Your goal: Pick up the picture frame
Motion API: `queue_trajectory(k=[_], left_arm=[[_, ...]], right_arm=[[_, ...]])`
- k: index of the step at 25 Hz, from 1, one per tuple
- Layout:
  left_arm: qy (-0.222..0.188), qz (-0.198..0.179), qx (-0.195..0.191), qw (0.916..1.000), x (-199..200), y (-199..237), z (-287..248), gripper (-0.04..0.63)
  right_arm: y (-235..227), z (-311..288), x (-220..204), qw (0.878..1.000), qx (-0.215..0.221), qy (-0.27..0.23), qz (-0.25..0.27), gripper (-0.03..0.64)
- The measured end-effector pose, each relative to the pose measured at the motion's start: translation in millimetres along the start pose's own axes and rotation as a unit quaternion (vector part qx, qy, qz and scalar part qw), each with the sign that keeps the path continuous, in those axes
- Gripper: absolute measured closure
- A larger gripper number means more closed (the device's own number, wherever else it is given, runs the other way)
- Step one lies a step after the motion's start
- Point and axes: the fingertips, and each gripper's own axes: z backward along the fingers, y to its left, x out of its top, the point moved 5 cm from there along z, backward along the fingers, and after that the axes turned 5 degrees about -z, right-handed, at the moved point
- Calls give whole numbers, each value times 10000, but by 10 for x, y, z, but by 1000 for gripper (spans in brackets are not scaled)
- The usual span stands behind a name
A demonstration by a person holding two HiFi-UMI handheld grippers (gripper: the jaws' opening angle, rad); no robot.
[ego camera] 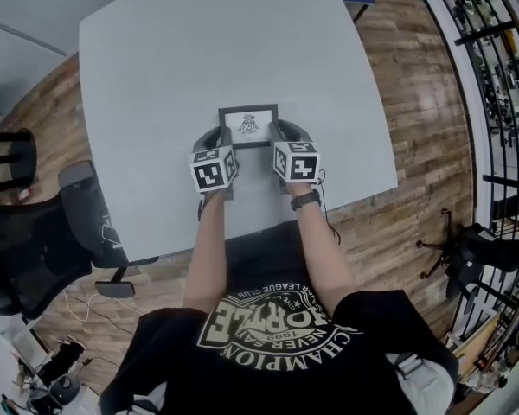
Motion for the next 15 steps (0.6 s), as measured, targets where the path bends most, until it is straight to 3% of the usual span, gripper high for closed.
queue_trajectory(k=[7,15], left_arm=[[-778,-450,108,9959,579,-190,555,525],[-1782,-889,169,9798,1249,-503,1254,525]], right_arm=[[265,550,499,9960,152,-881,35,548],[530,1252,1096,9798,278,-1971,200,548]])
